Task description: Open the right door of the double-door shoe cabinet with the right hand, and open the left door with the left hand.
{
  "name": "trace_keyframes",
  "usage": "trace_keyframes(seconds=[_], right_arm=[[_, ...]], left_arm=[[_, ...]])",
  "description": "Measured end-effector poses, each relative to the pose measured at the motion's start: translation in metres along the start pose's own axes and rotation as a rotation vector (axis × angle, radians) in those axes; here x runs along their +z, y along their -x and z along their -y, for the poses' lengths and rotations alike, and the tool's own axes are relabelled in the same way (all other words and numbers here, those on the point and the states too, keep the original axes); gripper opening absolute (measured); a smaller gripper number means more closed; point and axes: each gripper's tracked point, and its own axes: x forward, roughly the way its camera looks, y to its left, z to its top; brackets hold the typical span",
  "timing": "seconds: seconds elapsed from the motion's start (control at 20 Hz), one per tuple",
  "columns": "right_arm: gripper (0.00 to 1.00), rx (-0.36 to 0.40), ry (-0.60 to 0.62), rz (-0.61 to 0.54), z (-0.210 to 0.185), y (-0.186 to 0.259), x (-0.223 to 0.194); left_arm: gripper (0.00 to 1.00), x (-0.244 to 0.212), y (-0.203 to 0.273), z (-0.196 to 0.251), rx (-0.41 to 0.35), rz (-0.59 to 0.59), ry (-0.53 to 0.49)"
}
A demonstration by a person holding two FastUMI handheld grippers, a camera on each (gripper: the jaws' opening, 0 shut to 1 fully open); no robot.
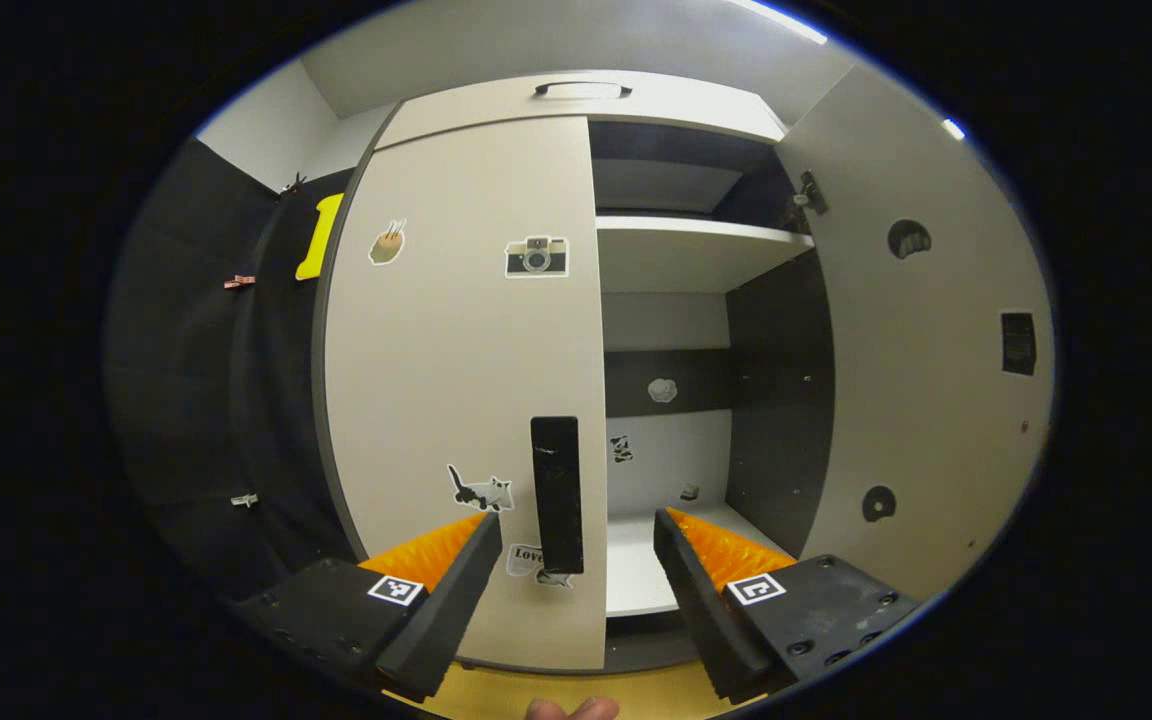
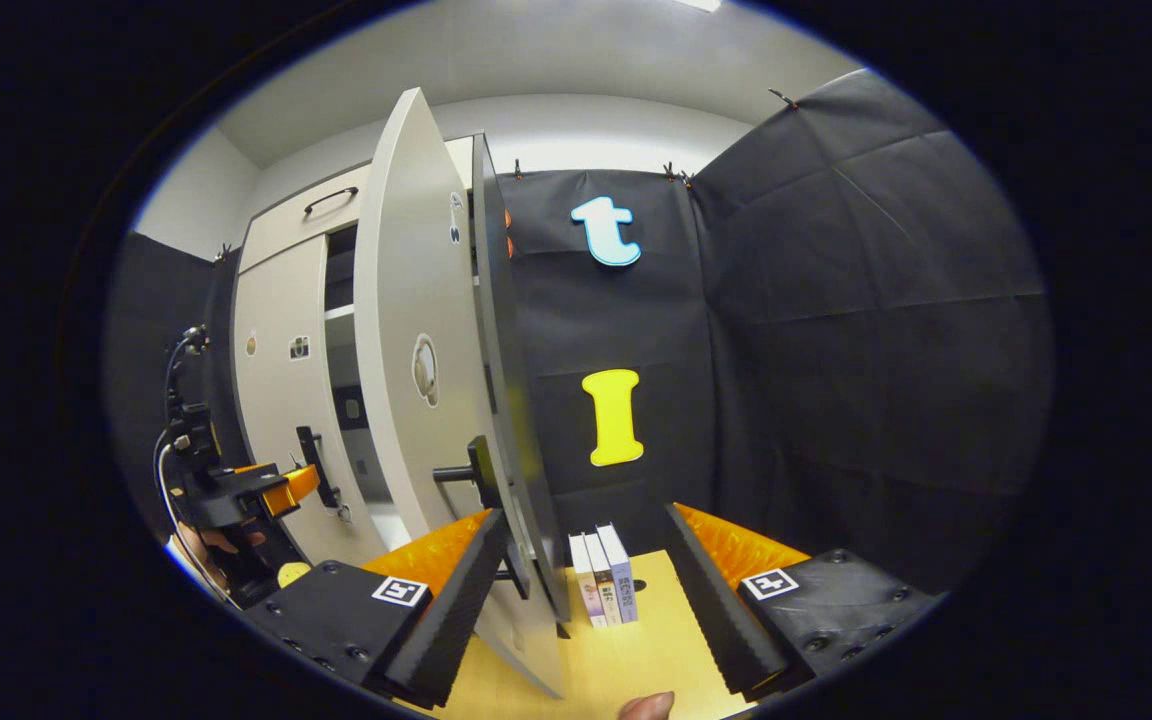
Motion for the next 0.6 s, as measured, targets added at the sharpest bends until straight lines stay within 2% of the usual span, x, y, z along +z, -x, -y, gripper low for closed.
trace_keyframes(seconds=[0.2, 0.35, 0.6], right_arm=[[0.98, -0.019, 0.005, -0.033, 0.012, -0.002, -0.009], [0.98, -0.045, 0.010, -0.009, 0.023, -0.001, -0.003], [0.98, -0.044, 0.030, 0.008, 0.024, -0.001, 0.001]], left_arm=[[0.93, 0.000, -0.034, -0.004, 0.013, 0.022, -0.029], [0.88, 0.000, -0.051, -0.006, 0.023, 0.036, -0.038], [0.70, -0.005, -0.068, -0.012, 0.053, 0.034, -0.031]])
